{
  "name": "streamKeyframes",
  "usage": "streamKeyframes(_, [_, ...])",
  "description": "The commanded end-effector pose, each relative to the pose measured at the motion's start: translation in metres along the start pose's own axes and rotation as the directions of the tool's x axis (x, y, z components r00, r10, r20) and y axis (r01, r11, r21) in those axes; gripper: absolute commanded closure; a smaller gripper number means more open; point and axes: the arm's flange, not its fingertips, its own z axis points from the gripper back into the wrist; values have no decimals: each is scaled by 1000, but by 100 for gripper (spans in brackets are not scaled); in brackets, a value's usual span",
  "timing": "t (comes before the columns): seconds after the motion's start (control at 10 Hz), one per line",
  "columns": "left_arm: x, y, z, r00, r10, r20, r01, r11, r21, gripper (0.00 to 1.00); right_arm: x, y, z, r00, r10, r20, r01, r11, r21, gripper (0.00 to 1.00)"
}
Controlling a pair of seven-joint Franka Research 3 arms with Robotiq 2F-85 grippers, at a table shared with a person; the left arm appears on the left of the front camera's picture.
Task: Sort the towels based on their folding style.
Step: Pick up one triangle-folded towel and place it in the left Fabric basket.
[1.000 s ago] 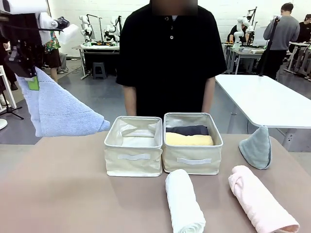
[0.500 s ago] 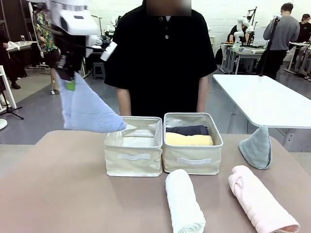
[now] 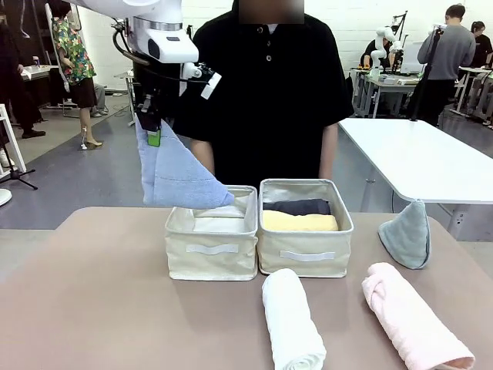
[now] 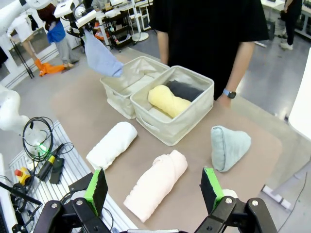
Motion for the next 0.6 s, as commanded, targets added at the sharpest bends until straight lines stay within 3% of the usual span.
streamKeyframes(0.0, [6, 12, -8, 1000, 3, 27, -3, 1000, 29, 84, 1, 0, -2, 1000, 9, 7, -9, 1000, 14, 0])
streamKeyframes(0.5, [36, 36, -56, 997, -38, 68, 36, 998, 43, 84, 1, 0, -2, 1000, 9, 7, -9, 1000, 14, 0])
